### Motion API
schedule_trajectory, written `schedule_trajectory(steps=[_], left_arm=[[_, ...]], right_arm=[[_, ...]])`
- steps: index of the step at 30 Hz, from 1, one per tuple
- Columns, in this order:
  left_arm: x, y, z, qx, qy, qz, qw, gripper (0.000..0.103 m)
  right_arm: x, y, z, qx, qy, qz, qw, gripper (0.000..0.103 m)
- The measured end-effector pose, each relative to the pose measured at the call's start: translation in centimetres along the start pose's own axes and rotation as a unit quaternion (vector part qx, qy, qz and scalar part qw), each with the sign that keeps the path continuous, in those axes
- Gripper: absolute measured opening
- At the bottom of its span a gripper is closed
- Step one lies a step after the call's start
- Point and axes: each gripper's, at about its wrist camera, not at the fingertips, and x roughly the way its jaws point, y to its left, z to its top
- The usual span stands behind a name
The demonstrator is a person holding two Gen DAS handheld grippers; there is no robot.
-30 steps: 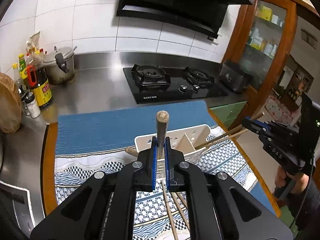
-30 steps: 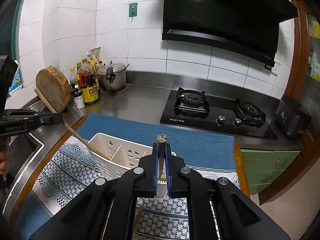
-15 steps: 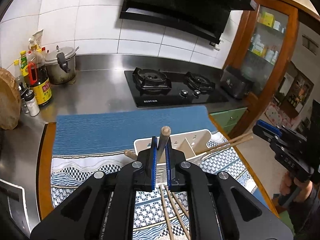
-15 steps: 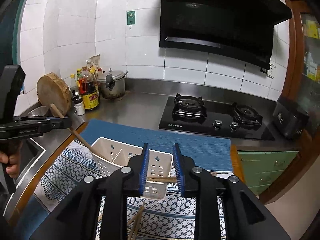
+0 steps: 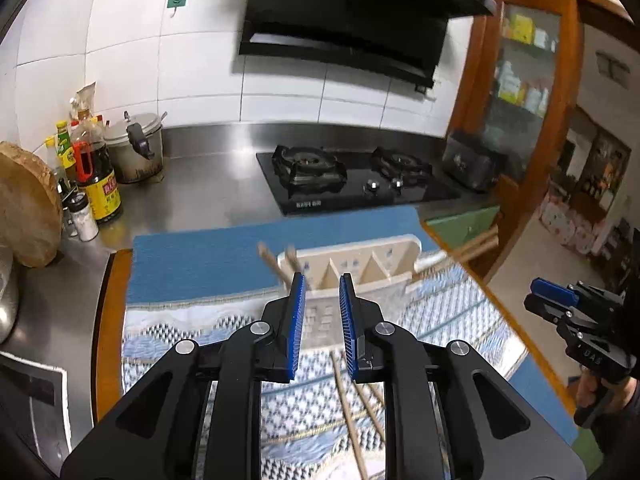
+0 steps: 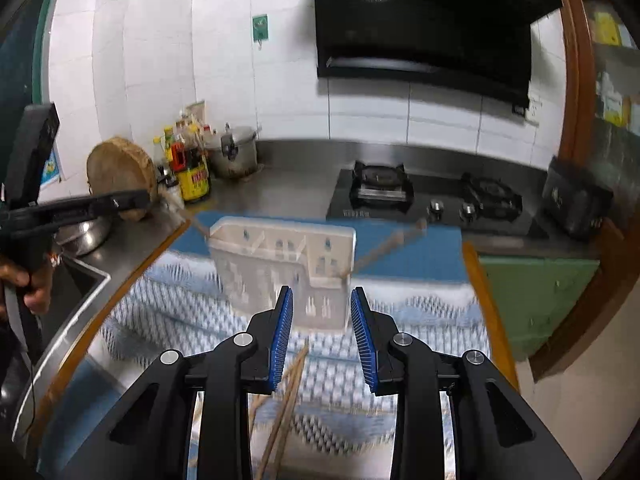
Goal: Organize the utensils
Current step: 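Move both open tools back down to the remaining chopsticks, then close the left tool on a third chopstick while the right tool grasps another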
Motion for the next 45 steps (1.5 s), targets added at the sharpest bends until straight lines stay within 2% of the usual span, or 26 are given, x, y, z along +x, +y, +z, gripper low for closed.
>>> schedule_trajectory(steps=[4, 7, 11, 15, 22, 30, 41, 43, 45], left_arm=[[0.8, -0.4, -3.3, -0.003, 0.031, -0.003, 0.9995, 0.018], [1.8, -0.4, -5.8, -0.013, 0.058, -0.008, 0.9982, 0.018], [3.4, -0.6, -9.1, -0.018, 0.094, -0.002, 0.9954, 0.018], [4.6, -1.4, -12.3, -0.013, 0.128, 0.000, 0.9917, 0.018], [6.2, -2.3, -15.7, -0.027, 0.168, -0.014, 0.9853, 0.018], [8.3, -3.4, -18.0, -0.030, 0.199, -0.022, 0.9792, 0.018], [10.3, -3.6, -19.2, -0.030, 0.215, -0.018, 0.9760, 0.017], [10.4, -3.9, -19.3, -0.028, 0.213, -0.015, 0.9765, 0.016], [10.5, -4.2, -19.4, -0.019, 0.212, -0.001, 0.9772, 0.009]], right_arm=[[1.0, 0.3, -4.1, 0.018, 0.042, 0.003, 0.999, 0.028], [1.8, 0.8, -6.3, 0.025, 0.068, 0.002, 0.997, 0.023], [2.9, 1.3, -9.3, 0.039, 0.101, 0.006, 0.994, 0.021], [4.1, 1.6, -11.2, 0.052, 0.128, 0.013, 0.990, 0.017], [6.3, 2.4, -14.0, 0.072, 0.173, 0.033, 0.982, 0.014], [7.9, 3.1, -15.8, 0.072, 0.204, 0.032, 0.976, 0.011], [8.3, 3.2, -16.0, 0.066, 0.206, 0.027, 0.976, 0.008], [8.3, 3.2, -16.0, 0.062, 0.205, 0.024, 0.976, 0.007], [8.4, 3.3, -16.0, 0.060, 0.204, 0.022, 0.977, 0.007]])
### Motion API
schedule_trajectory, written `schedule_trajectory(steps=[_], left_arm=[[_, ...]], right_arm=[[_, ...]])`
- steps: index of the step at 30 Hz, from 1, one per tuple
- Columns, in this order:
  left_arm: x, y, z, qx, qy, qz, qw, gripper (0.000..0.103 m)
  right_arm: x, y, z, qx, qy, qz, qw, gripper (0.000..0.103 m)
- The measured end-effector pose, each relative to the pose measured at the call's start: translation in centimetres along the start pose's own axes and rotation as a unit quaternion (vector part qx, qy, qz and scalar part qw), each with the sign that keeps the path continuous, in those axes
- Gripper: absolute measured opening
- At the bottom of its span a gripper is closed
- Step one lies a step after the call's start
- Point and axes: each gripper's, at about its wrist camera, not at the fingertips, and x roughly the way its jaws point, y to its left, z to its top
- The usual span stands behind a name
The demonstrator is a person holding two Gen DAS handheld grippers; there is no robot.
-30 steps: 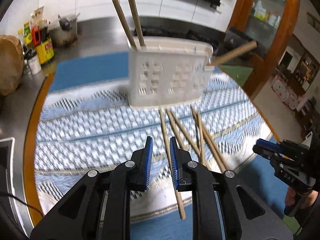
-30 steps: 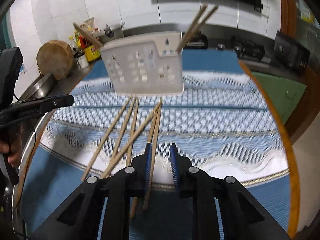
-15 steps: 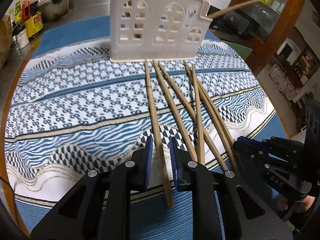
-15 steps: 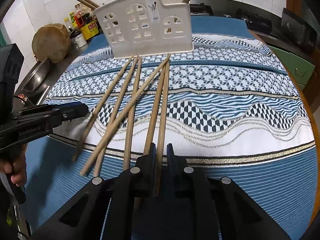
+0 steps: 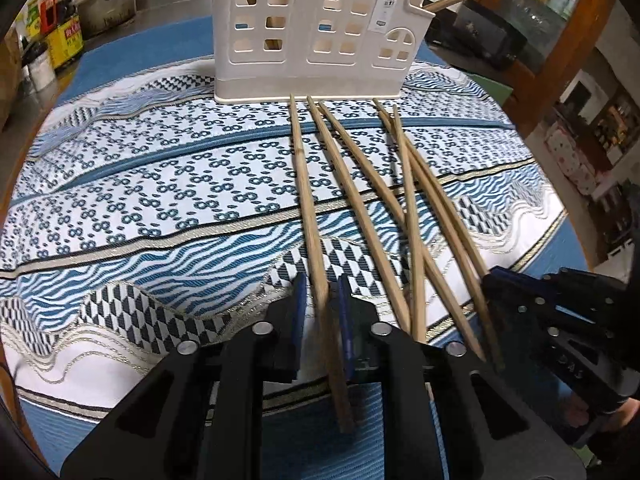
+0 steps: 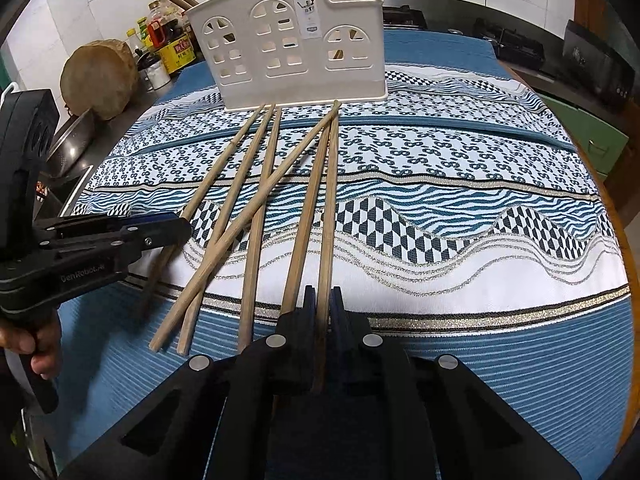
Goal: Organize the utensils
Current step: 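Close the left tool on a third chopstick while the right tool grasps another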
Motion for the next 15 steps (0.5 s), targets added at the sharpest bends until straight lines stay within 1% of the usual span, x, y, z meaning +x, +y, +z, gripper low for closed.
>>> schedule_trajectory(steps=[2, 5, 13, 14, 15], left_arm=[[0.0, -0.3, 0.0, 0.003, -0.002, 0.015, 0.9999, 0.008], [0.1, -0.2, 0.3, -0.006, -0.003, 0.021, 0.9998, 0.007], [0.0, 0.4, 0.4, -0.020, 0.008, -0.003, 0.9998, 0.007], [-0.1, 0.3, 0.3, -0.022, 0.008, -0.003, 0.9997, 0.010], [-0.1, 0.3, 0.3, -0.022, 0.009, -0.004, 0.9997, 0.011]], right_arm=[[-0.1, 0.0, 0.0, 0.000, -0.001, -0.002, 1.000, 0.007], [-0.8, -0.1, 0.0, -0.002, -0.009, -0.006, 1.000, 0.007], [-4.1, 0.3, 1.0, -0.029, -0.058, -0.025, 0.998, 0.007], [-4.5, 0.4, 1.3, -0.030, -0.065, -0.024, 0.997, 0.007], [-5.0, 0.4, 1.5, -0.031, -0.072, -0.024, 0.997, 0.007]])
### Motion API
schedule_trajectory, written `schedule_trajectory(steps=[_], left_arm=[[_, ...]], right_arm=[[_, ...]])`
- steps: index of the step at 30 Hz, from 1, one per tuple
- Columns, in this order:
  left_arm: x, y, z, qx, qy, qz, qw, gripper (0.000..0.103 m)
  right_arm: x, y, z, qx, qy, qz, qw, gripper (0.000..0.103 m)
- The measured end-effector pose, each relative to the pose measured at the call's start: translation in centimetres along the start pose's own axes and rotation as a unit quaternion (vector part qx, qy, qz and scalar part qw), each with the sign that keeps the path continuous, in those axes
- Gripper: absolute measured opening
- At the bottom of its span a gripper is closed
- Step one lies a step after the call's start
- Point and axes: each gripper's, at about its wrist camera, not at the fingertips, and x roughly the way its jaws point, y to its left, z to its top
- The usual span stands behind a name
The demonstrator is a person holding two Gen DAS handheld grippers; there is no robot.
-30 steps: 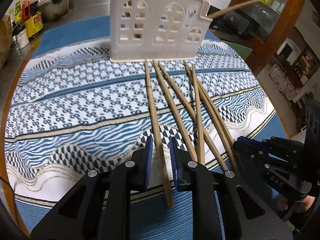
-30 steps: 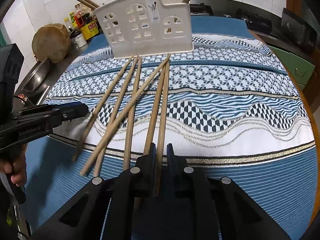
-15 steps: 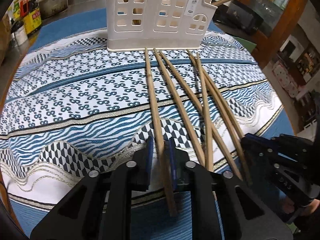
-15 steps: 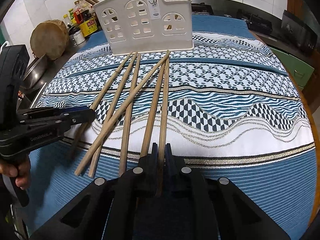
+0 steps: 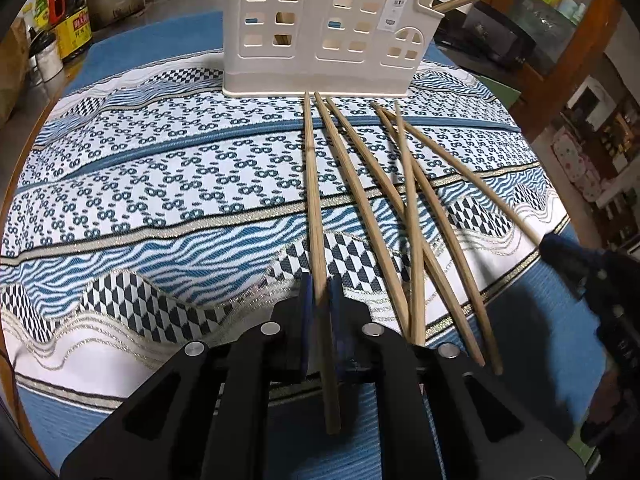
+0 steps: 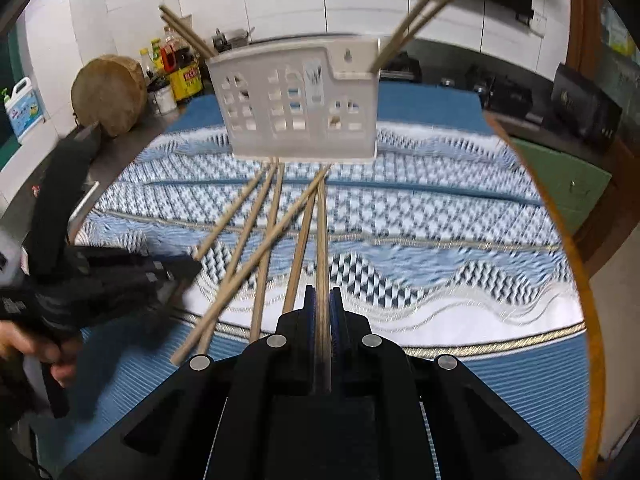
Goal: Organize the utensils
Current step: 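Close the left tool on a third chopstick while the right tool grasps another, then lift the chopstick in the left tool over the white holder while the right tool lifts its own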
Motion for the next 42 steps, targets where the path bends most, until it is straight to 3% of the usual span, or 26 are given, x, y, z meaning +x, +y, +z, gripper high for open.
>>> schedule_trajectory(steps=[5, 11, 17, 27, 34, 38, 42], left_arm=[[-0.4, 0.5, -0.8, -0.021, -0.004, -0.009, 0.9997, 0.011], [-0.7, 0.2, -1.7, -0.005, -0.009, 0.004, 0.9999, 0.008], [-2.2, 0.4, -0.9, -0.012, -0.024, -0.008, 0.9996, 0.007], [-8.8, 0.9, 2.6, -0.010, -0.119, -0.038, 0.9922, 0.007], [-10.9, 0.7, 5.0, -0.009, -0.157, -0.054, 0.9861, 0.006], [-11.6, 0.4, 6.2, 0.004, -0.160, -0.060, 0.9853, 0.006], [-11.0, 0.6, 6.4, 0.015, -0.136, -0.057, 0.9889, 0.006]], right_arm=[[-1.8, 0.1, 1.5, -0.008, -0.030, -0.002, 1.000, 0.007], [-3.5, 0.4, 3.0, -0.013, -0.058, 0.001, 0.998, 0.007], [-5.3, 0.3, 4.4, -0.021, -0.084, 0.000, 0.996, 0.007], [-7.6, -0.5, 8.1, -0.017, -0.122, 0.014, 0.992, 0.007], [-9.1, -0.3, 10.7, -0.028, -0.152, 0.021, 0.988, 0.007], [-9.8, -0.4, 12.2, -0.034, -0.169, 0.017, 0.985, 0.007], [-10.4, -0.6, 13.1, -0.035, -0.181, 0.016, 0.983, 0.007]])
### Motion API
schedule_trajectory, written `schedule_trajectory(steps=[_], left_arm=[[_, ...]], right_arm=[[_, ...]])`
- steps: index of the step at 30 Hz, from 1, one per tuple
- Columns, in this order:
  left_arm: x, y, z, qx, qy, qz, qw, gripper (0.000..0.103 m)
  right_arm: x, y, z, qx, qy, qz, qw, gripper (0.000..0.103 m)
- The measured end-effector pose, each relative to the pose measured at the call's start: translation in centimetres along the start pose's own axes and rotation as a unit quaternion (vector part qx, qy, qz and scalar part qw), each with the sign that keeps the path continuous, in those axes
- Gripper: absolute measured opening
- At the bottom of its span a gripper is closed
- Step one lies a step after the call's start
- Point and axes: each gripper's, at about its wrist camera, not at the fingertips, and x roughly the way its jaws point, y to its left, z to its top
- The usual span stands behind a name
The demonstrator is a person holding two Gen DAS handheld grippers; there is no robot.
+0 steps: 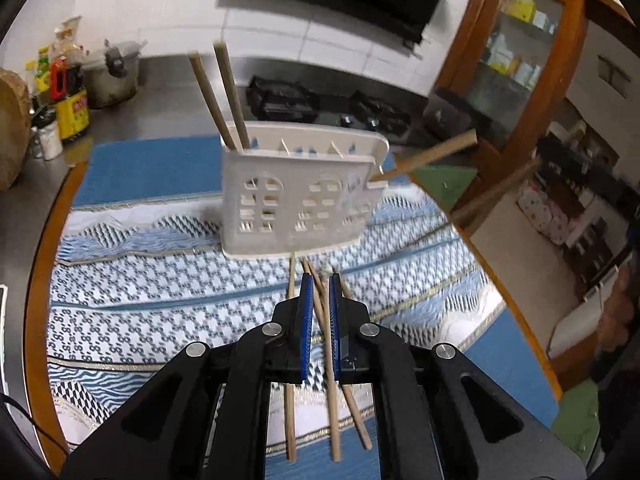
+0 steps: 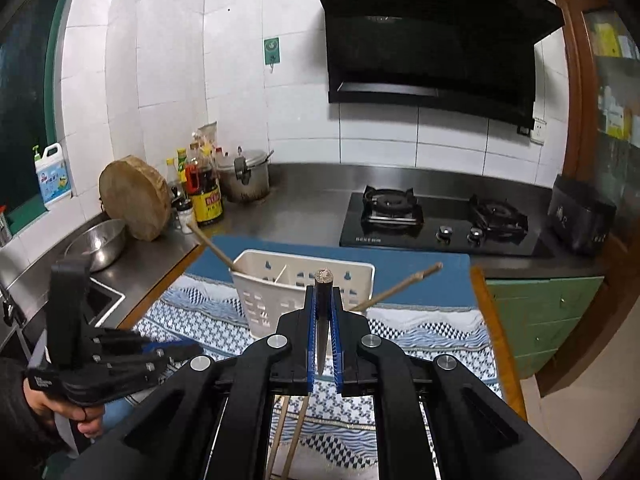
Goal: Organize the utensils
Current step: 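Lift the chopstick in the left tool over the white holder while the right tool lifts its own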
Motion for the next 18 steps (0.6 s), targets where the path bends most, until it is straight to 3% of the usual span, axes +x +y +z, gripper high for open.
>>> schedule_trajectory(steps=[10, 18], left_arm=[[4.5, 1.6, -6.0, -0.007, 0.110, 0.022, 0.9936, 0.010], [6.1, 1.9, -9.0, -0.010, 0.137, 0.032, 0.9900, 0.010]], right_arm=[[-0.5, -0.1, 0.3, -0.003, -0.005, 0.000, 1.000, 0.007], [-0.4, 0.5, 0.0, -0.006, -0.001, 0.004, 1.000, 0.007]])
